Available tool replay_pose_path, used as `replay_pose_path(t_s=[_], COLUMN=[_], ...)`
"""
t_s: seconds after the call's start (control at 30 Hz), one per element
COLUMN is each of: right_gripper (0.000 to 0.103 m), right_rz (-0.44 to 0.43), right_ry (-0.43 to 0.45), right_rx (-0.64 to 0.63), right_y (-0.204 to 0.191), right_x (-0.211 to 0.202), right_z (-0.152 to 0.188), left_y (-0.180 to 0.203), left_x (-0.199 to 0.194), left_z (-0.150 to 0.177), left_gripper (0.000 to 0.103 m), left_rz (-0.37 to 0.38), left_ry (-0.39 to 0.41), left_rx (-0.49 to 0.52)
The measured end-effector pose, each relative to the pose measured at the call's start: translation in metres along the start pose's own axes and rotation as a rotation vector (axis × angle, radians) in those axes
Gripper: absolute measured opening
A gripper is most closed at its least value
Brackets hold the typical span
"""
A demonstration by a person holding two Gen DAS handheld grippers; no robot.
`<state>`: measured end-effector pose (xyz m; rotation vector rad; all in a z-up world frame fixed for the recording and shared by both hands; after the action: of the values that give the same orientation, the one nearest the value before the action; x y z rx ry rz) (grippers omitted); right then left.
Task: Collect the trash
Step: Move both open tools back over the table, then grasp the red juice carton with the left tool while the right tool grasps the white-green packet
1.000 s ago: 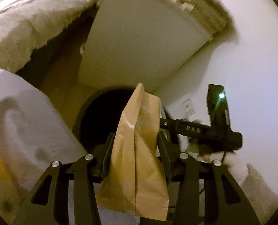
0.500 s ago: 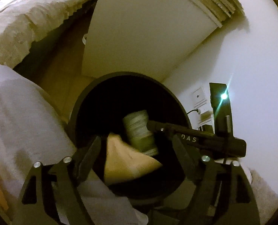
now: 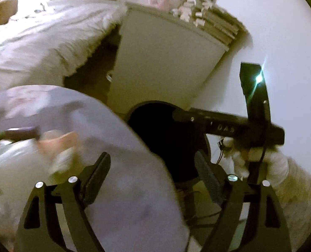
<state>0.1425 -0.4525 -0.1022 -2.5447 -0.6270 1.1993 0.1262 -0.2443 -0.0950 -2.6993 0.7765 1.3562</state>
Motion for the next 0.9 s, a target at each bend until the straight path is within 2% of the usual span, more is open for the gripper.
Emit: replay_pose_path(t_s=[0.1, 0.2, 0.3, 0.4, 0.53, 0.63, 0.73, 0.77, 0.83, 0.9], right_gripper=[0.068, 0.068, 0.068, 0.068, 0.068, 0.068, 0.062, 0.057, 0.053, 0.047], right_rz=[-0.074, -0.135, -0.175, -0.163, -0.126, -0.110, -0.093, -0.092, -0.081, -0.086], right_ry=[-0.046, -0.116, -0.193, -0.260, -0.324, -0.337, -0.344, -0.344, -0.331, -0.324], right_rx=[-0.068, -0.054, 0.010, 0.036, 0.042, 0.044, 0.033, 0.029, 0.016, 0.008], right_y=[-0.046, -0.079, -0.101, -0.117, -0.133, -0.144, -0.154, -0.157, -0.161, -0.164], right_x=[0.006, 0.020, 0.042, 0.066, 0.093, 0.110, 0.124, 0.127, 0.130, 0.132], right_z=[0.000, 0.003, 0.007, 0.015, 0.026, 0.030, 0.035, 0.036, 0.037, 0.037], left_y=[-0.031, -0.061, -0.086, -0.111, -0.134, -0.140, -0.141, -0.140, -0.139, -0.139], left_x=[-0.040, -0.073, -0.091, -0.095, -0.094, -0.088, -0.085, -0.085, -0.084, -0.081], left_z=[0.024, 0.050, 0.075, 0.097, 0.117, 0.121, 0.121, 0.120, 0.121, 0.122], left_gripper=[0.085, 0.085, 0.085, 0.085, 0.085, 0.084, 0.084, 0.082, 0.071, 0.064], left_rz=[-0.063, -0.135, -0.173, -0.223, -0.222, -0.218, -0.208, -0.204, -0.196, -0.199], left_ry=[0.052, 0.072, 0.061, 0.027, 0.010, 0.001, -0.002, 0.000, 0.000, -0.015], left_rx=[0.022, 0.049, 0.078, 0.117, 0.122, 0.122, 0.129, 0.135, 0.145, 0.152])
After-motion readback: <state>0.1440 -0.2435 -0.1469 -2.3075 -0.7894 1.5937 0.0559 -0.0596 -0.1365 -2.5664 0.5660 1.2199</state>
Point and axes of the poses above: each gripper's, at about its wrist camera, not at the fingertips, and x roughly the way its jaws point, y to its right, z to its underside, the point moved 1 cm from there along x, roughly the way its jaws point, and after that the axes turned 9 degrees about -z, right-handed, at the moved point
